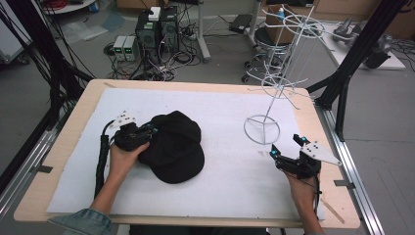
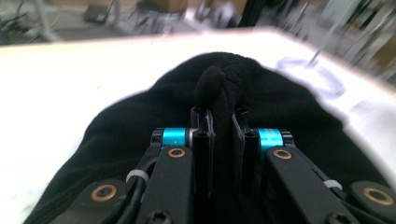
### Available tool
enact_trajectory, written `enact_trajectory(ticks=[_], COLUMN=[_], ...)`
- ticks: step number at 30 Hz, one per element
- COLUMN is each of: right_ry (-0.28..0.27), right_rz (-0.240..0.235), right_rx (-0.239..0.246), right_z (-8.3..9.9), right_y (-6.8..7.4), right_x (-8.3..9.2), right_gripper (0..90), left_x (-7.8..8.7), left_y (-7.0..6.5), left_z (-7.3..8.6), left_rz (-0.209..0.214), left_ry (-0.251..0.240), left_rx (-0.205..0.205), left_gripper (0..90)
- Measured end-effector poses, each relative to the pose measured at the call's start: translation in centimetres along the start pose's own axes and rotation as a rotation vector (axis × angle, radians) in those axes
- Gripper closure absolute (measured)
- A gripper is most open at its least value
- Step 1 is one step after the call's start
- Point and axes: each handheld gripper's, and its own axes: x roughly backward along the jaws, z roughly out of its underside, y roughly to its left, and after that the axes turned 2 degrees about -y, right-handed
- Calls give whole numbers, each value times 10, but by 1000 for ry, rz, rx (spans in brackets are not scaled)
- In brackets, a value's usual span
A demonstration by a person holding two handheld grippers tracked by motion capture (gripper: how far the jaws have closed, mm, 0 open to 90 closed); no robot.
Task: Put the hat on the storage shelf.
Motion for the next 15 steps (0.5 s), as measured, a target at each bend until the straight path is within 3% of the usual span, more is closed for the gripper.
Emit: enact_trajectory(ticks=[2, 9, 12, 15], right_ry=[-1, -2, -3, -9], right_rz=[2, 7, 5, -3], right_rx=[6, -9, -6, -10], right_z=[0, 0, 0, 0], right_y=[0, -3, -1, -1], right_x=[1, 3, 3, 3], right_gripper=[117, 116, 128, 139], left_x=[3, 9, 12, 17], left_y=[-2, -15, -19, -22], left_z=[-2, -8, -11, -16], left_rz=[31, 146, 182, 216], left_ry=[-57, -193, -233, -264], left_rx=[15, -18, -36, -19], left_gripper=[814, 813, 813, 813])
